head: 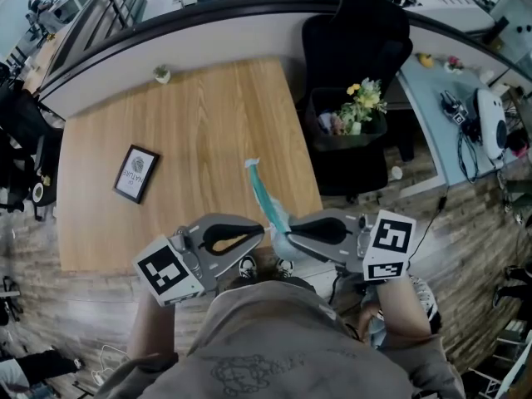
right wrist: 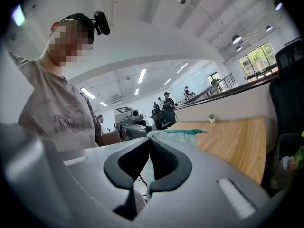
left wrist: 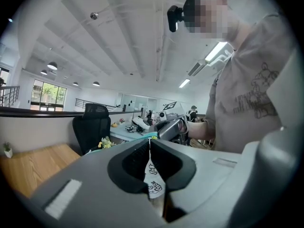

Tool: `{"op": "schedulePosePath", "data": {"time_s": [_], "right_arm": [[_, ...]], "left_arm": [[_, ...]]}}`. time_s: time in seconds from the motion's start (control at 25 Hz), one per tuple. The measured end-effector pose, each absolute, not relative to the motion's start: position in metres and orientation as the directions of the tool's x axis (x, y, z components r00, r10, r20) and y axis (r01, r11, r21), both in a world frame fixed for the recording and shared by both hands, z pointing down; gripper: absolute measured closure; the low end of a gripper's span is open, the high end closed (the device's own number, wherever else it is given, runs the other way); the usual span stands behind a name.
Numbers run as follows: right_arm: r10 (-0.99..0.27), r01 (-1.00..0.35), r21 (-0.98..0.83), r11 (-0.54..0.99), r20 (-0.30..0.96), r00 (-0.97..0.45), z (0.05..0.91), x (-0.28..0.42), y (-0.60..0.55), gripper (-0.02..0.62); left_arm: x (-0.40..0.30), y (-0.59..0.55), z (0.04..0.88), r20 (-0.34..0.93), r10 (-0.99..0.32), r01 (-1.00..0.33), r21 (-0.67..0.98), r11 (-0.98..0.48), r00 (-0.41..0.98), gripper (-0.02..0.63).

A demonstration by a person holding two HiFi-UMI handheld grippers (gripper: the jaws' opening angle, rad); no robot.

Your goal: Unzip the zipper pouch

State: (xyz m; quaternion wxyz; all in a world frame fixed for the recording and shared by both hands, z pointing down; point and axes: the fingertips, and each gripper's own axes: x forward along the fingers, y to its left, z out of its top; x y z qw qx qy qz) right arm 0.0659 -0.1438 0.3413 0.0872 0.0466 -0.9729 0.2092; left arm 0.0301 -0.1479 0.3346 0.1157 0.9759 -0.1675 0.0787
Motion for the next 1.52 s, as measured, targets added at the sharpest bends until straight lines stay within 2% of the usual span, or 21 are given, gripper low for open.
{"op": "schedulePosePath", "data": {"time_s": [0.16,0.28,0.6,0.68,0.8,1.2,1.36,1.52], "right_arm": [[-0.045,-0.109,-0.404,0.908,0.165,-0.985,0.339,0.067,-0.142,0.578],[-0.038,-0.095,-0.412,0.906,0.143,-0.989,0.335,0.065,-0.141,0.578],[-0.034,-0.101,-0.411,0.906,0.167,-0.985,0.341,0.066,-0.14,0.578],[-0.033,-0.101,-0.413,0.905,0.17,-0.985,0.341,0.066,-0.14,0.578],[-0.032,-0.1,-0.416,0.904,0.168,-0.985,0.34,0.065,-0.14,0.58],[-0.031,-0.108,-0.396,0.912,0.196,-0.98,0.34,0.065,-0.14,0.581],[-0.016,-0.097,-0.373,0.923,0.216,-0.976,0.34,0.065,-0.135,0.583],[-0.006,-0.084,-0.363,0.928,0.212,-0.977,0.337,0.066,-0.126,0.583]], "left_arm": [[0.031,-0.148,0.338,0.167,-0.286,-0.312,0.16,-0.937,0.944,0.588],[0.036,-0.143,0.34,0.167,-0.262,-0.289,0.164,-0.943,0.95,0.558],[0.038,-0.145,0.337,0.159,-0.271,-0.301,0.215,-0.929,0.949,0.564],[0.037,-0.147,0.337,0.153,-0.276,-0.304,0.214,-0.928,0.949,0.598],[0.036,-0.149,0.335,0.147,-0.281,-0.308,0.216,-0.926,0.948,0.6],[0.037,-0.159,0.337,0.203,-0.301,-0.343,0.218,-0.914,0.932,0.6],[0.026,-0.173,0.345,0.254,-0.369,-0.425,0.218,-0.879,0.894,0.601],[0.013,-0.176,0.34,0.255,-0.399,-0.451,0.192,-0.872,0.881,0.601]]}}
